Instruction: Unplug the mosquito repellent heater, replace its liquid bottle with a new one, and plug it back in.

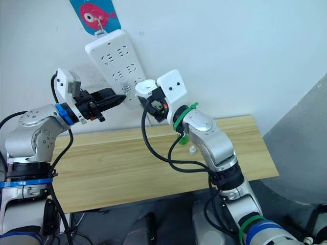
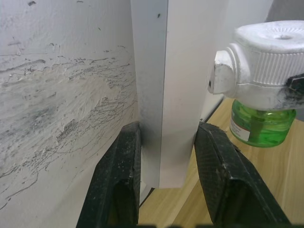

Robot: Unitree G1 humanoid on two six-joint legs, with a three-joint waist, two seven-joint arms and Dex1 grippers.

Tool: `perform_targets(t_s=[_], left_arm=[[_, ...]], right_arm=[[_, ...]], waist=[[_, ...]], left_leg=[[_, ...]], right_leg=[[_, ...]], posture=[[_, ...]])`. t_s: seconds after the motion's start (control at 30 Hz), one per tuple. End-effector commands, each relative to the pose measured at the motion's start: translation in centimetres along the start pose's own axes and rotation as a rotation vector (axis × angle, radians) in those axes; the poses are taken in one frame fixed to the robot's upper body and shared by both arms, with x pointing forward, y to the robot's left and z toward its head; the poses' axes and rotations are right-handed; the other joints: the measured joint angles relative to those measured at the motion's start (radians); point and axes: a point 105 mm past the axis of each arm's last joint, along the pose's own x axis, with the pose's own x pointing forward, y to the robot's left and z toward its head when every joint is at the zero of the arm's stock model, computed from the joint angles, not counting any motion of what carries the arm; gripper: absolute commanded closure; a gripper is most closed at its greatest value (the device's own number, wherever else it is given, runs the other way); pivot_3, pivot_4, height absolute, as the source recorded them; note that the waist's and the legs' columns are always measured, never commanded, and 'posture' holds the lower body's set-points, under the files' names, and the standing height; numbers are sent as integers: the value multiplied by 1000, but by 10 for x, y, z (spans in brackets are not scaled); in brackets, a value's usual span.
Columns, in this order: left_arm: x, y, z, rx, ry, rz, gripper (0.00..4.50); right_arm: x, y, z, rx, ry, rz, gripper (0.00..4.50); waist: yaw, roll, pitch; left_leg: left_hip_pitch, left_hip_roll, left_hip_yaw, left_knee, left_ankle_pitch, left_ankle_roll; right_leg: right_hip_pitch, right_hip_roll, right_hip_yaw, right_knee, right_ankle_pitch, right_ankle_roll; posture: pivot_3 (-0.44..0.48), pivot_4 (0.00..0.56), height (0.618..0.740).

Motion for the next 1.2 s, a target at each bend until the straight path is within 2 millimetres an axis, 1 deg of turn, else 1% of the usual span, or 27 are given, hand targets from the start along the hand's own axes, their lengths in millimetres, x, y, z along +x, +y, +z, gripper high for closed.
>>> perform_targets(t_s=[0.03, 0.17, 0.47, 0.7, 0.87, 1.2], left_arm=[[-1, 1, 11, 23, -29, 5, 3182], [0, 1, 10, 18, -29, 3, 3182], [2, 0, 11, 15, -30, 0, 3183], [2, 0, 11, 14, -31, -1, 3183], [2, 0, 11, 15, -32, 0, 3183], [4, 0, 13, 16, -36, -6, 3183]], right_arm=[[-6, 9, 19, -28, -78, 35, 1500], [-7, 9, 19, -28, -92, 26, 1500], [-2, 2, 17, -38, -109, -21, 1500], [0, 3, 13, -37, -106, -27, 1500], [1, 2, 14, -40, -115, -31, 1500], [5, 10, 6, -37, -83, 2, 1500]], waist=[[0, 0, 0], [0, 0, 0], [1, 0, 0], [1, 0, 0], [1, 0, 0], [1, 0, 0]], left_leg=[[0, 0, 0, 0, 0, 0], [0, 0, 0, 0, 0, 0], [0, 0, 0, 0, 0, 0], [0, 0, 0, 0, 0, 0], [0, 0, -1, 0, 0, 0], [0, 0, -1, 0, 0, 0]], right_leg=[[0, 0, 0, 0, 0, 0], [0, 0, 0, 0, 0, 0], [0, 0, 0, 0, 0, 0], [0, 0, 0, 0, 0, 0], [0, 0, 0, 0, 0, 0], [0, 0, -1, 0, 0, 0]], posture=[[-154, 252, 740], [-157, 253, 740], [-156, 255, 740], [-153, 255, 740], [-154, 254, 740], [-155, 256, 740]])
